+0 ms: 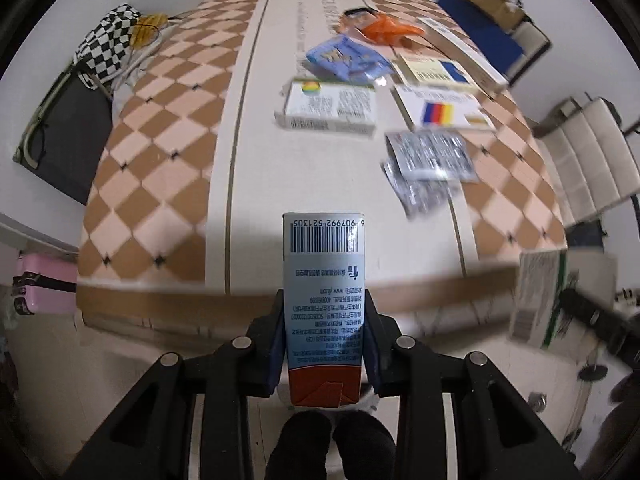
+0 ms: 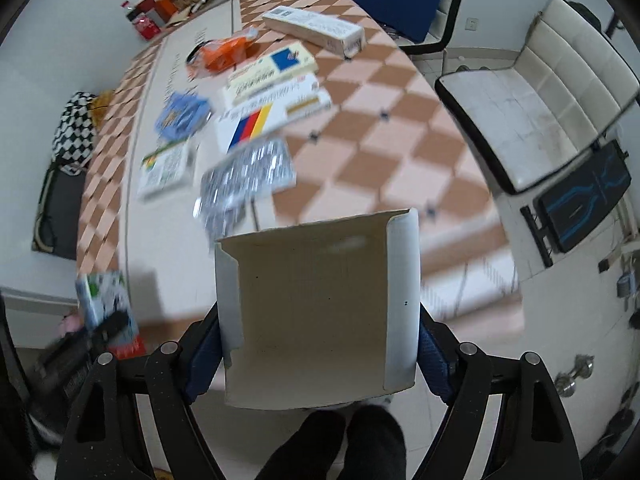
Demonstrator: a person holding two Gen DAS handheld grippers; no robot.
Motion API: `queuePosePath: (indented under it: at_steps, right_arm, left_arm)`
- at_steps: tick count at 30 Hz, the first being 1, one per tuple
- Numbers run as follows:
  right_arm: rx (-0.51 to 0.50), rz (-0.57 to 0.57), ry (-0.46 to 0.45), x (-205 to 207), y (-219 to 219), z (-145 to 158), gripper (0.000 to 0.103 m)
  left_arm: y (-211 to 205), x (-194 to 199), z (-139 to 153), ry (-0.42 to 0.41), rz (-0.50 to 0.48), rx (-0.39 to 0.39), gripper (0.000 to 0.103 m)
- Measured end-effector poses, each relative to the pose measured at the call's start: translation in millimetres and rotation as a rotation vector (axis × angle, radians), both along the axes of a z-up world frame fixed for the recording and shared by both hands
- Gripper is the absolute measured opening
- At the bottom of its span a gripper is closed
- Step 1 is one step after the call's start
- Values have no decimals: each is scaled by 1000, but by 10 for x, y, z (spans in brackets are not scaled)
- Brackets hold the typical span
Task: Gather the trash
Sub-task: 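Carry both boxes over the trash bin and open both tools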
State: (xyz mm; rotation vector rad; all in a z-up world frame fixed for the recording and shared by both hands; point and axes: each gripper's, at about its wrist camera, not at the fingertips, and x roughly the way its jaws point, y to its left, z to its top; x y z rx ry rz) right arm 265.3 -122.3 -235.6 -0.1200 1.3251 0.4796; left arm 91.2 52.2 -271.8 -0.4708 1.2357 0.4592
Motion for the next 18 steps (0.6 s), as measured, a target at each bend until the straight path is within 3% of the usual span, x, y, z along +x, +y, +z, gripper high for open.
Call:
queuePosePath:
  at_steps: [4,8,13,18]
  right_arm:
    - [15,-32,90,-627,-343,-301,84]
    - [-6,-54,203,-1083,-665,-856,84]
    - [-27,-80,310,-1324,-943,-1934,84]
    - [-21,-97,374,-1463,-1037,-2971,84]
  left_arm:
    - [-200,-326,-271,31,-19,-55,29]
    - [-421,-580,-676,62,-9,-107,29]
    - [-578,-721,-1576,106,41,-192,29]
    - [-585,-708,-2699,144,84,-316,29]
